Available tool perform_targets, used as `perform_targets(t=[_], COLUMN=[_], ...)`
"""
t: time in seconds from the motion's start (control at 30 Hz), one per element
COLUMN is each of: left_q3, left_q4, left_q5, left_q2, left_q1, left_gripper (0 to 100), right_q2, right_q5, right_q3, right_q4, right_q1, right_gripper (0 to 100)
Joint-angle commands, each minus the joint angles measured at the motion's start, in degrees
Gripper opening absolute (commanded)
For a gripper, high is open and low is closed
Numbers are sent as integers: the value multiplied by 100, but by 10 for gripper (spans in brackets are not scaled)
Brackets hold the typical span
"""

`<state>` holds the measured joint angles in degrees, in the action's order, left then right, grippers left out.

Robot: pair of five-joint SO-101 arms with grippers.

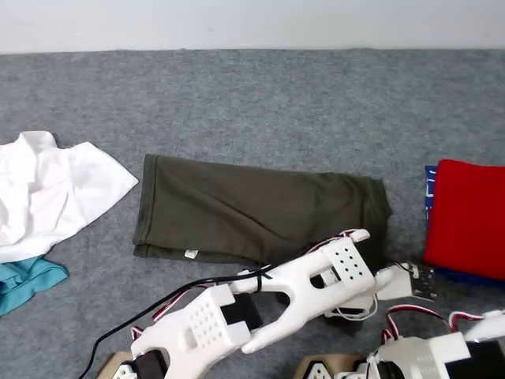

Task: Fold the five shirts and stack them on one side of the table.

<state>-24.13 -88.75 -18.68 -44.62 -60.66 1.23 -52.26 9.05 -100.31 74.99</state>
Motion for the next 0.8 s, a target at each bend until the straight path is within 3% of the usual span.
perform_targets(t=[0.0, 0.33, 0.77], left_q3=[-303, -822, -1349], left_q4=[44, -615, -510], left_q5=[53, 9, -132], left_q2=[-44, 457, 448], left_q1=[0, 88, 941], left_gripper=[17, 14, 14], right_q2=[259, 259, 259], right_q5=[-53, -62, -62], right_q3=[316, 316, 316], right_q4=[-163, -163, -163], right_q1=[40, 66, 75], right_gripper=[37, 37, 37])
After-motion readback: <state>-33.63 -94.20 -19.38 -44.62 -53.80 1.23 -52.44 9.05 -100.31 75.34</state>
